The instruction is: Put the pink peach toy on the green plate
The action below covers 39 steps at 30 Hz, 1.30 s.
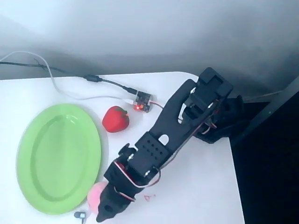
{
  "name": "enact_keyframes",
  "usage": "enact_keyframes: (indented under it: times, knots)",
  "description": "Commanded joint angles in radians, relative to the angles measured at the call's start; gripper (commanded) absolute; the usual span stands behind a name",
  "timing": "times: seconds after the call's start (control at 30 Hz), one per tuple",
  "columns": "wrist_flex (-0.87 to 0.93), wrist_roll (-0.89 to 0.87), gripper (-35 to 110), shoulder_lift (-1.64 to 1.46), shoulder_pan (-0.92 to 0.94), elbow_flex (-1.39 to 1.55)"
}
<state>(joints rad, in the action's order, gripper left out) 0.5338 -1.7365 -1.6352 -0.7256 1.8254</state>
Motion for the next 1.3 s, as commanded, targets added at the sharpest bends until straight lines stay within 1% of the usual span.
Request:
enact_keyframes:
  times: [0.0,0.2,0.4,0.63,0.67,0.83,0.87,0.97,1.03,1.13,1.2,1.27]
  knots:
    - [0.002,-0.002,42,-0.006,0.012,-0.032]
    - [0.002,0.017,42,0.017,0.04,-0.031]
    - [0.002,0.011,36,0.081,0.041,-0.034]
    - [0.002,0.014,22,0.124,0.041,-0.035]
    - [0.003,0.017,17,0.126,0.041,-0.032]
    - [0.005,0.017,6,0.141,0.041,-0.041]
    - [0.025,0.014,1,0.141,0.041,-0.044]
    - [0.072,0.003,0,0.129,0.038,-0.037]
    - [0.135,0.002,0,0.091,0.041,-0.003]
    - [0.146,-0.012,0,-0.054,0.041,0.1]
    - [0.16,-0.012,0,-0.172,0.084,0.146]
    - [0.219,0.0,0,-0.285,0.12,0.167]
